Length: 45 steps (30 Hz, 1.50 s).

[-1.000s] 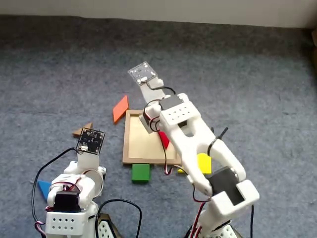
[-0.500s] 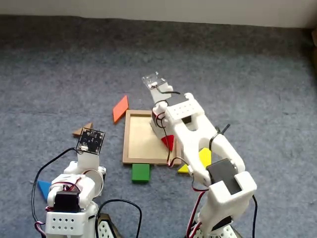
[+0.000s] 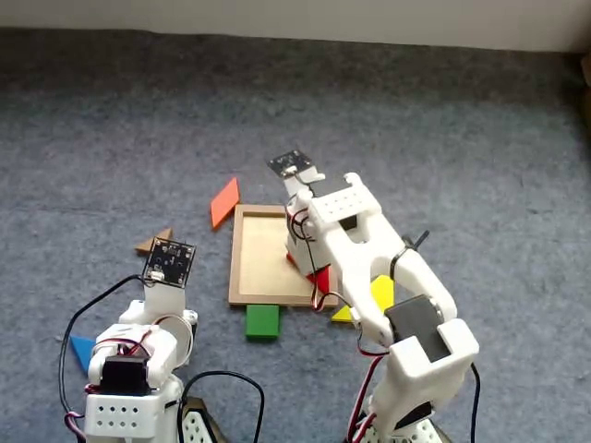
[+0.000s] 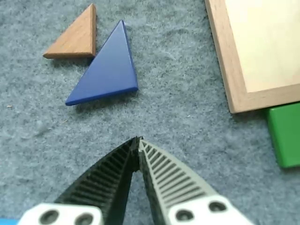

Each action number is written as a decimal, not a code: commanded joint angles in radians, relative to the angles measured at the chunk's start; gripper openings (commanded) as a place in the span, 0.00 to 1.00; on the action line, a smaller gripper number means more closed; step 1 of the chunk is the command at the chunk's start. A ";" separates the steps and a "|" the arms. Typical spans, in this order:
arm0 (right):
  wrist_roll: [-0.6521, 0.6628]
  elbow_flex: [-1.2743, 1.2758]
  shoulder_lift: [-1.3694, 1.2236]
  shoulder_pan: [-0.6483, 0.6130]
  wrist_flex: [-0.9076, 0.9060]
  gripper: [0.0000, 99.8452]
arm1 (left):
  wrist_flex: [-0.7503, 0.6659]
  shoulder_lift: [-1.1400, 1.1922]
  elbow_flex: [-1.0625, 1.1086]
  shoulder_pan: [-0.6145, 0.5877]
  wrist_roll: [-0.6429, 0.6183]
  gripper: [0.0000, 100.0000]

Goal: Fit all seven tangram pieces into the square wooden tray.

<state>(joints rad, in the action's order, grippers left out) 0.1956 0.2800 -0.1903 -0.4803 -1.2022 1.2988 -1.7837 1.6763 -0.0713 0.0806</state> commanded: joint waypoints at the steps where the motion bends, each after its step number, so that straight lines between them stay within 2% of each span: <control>1: 0.009 -0.012 0.022 0.012 -0.016 0.01 | 0.008 -0.033 0.019 -0.010 -0.008 0.02; 4: 0.009 -0.013 0.058 0.012 -0.087 0.01 | 0.008 -0.033 0.019 -0.010 -0.008 0.02; 9: 0.009 0.005 0.255 0.013 -0.142 0.01 | 0.008 -0.033 0.019 -0.010 -0.008 0.02; 17: 0.011 0.295 0.641 0.056 -0.101 0.01 | 0.008 -0.033 0.019 -0.010 -0.008 0.02; 20: 0.003 0.409 0.720 0.085 -0.022 0.02 | 0.008 -0.033 0.019 -0.010 -0.008 0.02; 23: 0.000 0.496 0.740 0.140 0.015 0.07 | 0.008 -0.033 0.019 -0.010 -0.008 0.02; 26: -0.014 0.538 0.739 0.191 0.008 0.20 | 0.008 -0.033 0.019 -0.010 -0.008 0.02; 30: -0.210 0.549 0.739 0.206 0.008 0.34 | 0.008 -0.033 0.019 -0.010 -0.008 0.02; 32: -0.270 0.552 0.739 0.205 0.008 0.35 | 0.008 -0.033 0.019 -0.010 -0.008 0.02; 43: -0.284 0.552 0.739 0.208 0.053 0.35 | 0.008 -0.033 0.019 -0.010 -0.008 0.02; 45: -0.364 0.552 0.739 0.208 0.054 0.35 | 0.008 -0.033 0.019 -0.010 -0.008 0.02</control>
<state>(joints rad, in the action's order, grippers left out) -0.0898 0.8355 0.5109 -0.2854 -1.1623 1.2988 -1.7837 1.6763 -0.0713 0.0806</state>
